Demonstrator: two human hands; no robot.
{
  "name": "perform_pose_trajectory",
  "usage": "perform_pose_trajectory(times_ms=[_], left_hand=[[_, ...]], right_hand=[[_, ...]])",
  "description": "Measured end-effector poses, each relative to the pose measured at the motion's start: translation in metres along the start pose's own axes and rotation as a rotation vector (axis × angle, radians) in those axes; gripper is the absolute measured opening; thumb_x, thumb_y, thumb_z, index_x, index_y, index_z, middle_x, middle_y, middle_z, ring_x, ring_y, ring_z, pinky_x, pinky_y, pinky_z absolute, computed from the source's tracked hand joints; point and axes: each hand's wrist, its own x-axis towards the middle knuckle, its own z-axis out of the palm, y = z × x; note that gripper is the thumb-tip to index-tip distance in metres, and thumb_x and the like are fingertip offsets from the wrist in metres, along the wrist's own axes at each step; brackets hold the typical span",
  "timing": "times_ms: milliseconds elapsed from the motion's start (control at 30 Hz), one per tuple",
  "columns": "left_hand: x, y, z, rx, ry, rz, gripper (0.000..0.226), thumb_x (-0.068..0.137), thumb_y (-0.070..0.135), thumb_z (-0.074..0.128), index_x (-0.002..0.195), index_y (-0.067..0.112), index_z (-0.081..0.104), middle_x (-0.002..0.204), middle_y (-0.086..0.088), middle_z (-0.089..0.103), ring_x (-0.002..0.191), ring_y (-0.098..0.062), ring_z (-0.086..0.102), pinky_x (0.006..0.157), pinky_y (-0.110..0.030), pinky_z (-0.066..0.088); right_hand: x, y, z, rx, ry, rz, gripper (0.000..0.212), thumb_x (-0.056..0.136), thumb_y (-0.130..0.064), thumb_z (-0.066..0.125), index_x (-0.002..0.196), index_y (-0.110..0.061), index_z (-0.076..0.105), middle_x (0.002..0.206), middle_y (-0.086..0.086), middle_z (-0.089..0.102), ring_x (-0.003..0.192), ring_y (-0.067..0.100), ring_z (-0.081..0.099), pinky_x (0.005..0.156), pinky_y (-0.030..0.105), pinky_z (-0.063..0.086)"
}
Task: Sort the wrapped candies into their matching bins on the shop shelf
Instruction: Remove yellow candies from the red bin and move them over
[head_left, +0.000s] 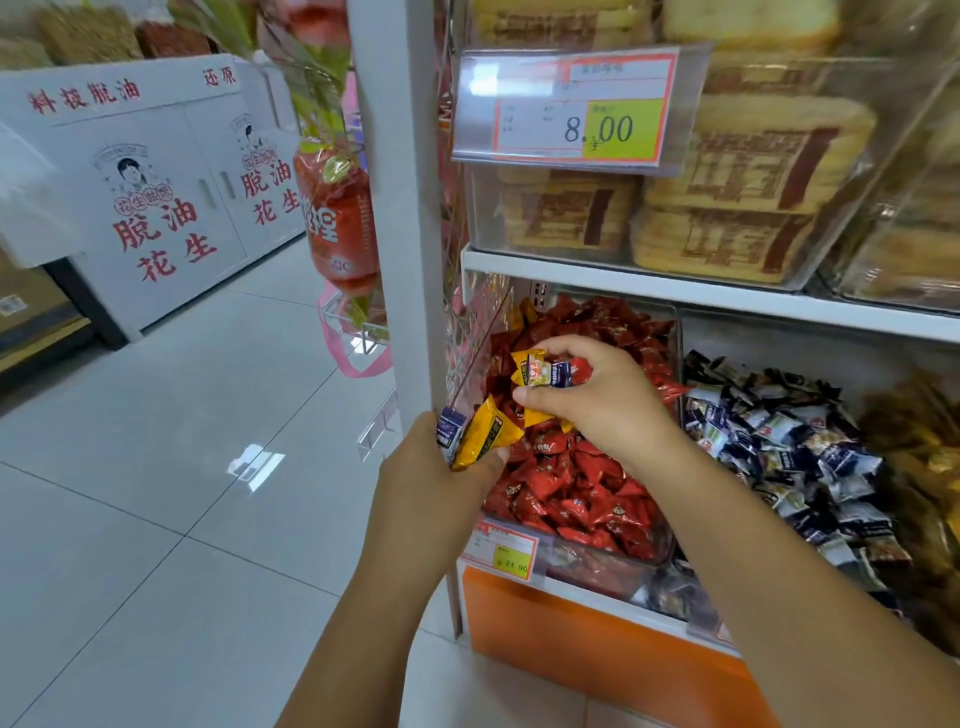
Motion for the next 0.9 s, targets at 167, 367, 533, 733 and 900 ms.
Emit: perform_pose_trajectory(times_ms=[167,367,533,733,900], left_hand=[[0.000,0.003,-0.001,0.024,0.012,0.021,0.020,0.084,0.043,0.067,0.084,0.031,0.051,0.072,0.013,0.059,0.064,0.002,0.057,0.048,-0.010,0.033],[-0.002,0.005,-0.002,0.006,0.015,0.025,0.020,0.084,0.043,0.067,0.083,0.032,0.050,0.074,0.014,0.060,0.068,0.000,0.058,0.054,-0.016,0.038],[-0.002,0.002,-0.002,0.034,0.016,0.011,0.023,0.083,0.047,0.066,0.082,0.034,0.047,0.076,0.016,0.059,0.068,0.001,0.058,0.054,-0.014,0.039],[-0.001,0.001,-0.003,0.044,0.025,0.008,0.023,0.084,0.046,0.065,0.082,0.033,0.047,0.077,0.014,0.059,0.067,0.000,0.058,0.053,-0.015,0.040],[-0.001,0.002,-0.001,0.040,0.016,0.027,0.021,0.085,0.046,0.065,0.091,0.032,0.050,0.077,0.016,0.058,0.069,0.000,0.057,0.053,-0.012,0.037]], right_hand=[[-0.004,-0.005,0.004,-0.033,-0.032,-0.046,0.044,0.074,-0.032,0.080,0.114,-0.041,0.065,0.115,-0.022,0.061,0.100,0.009,0.064,0.082,0.042,0.057],[-0.010,-0.008,0.001,-0.240,0.004,-0.149,0.039,0.075,-0.036,0.076,0.110,-0.048,0.063,0.115,-0.014,0.059,0.103,0.009,0.056,0.090,0.039,0.049],[-0.008,-0.006,-0.002,-0.243,0.037,-0.129,0.041,0.072,-0.041,0.079,0.109,-0.049,0.063,0.105,-0.020,0.062,0.104,0.005,0.056,0.089,0.037,0.049],[-0.009,-0.013,0.004,-0.304,0.081,-0.174,0.042,0.072,-0.045,0.077,0.112,-0.049,0.064,0.102,-0.020,0.065,0.102,0.002,0.059,0.094,0.041,0.047],[-0.009,-0.015,0.008,-0.201,0.045,-0.237,0.042,0.077,-0.034,0.077,0.117,-0.039,0.065,0.105,-0.023,0.063,0.103,-0.005,0.055,0.093,0.024,0.046]])
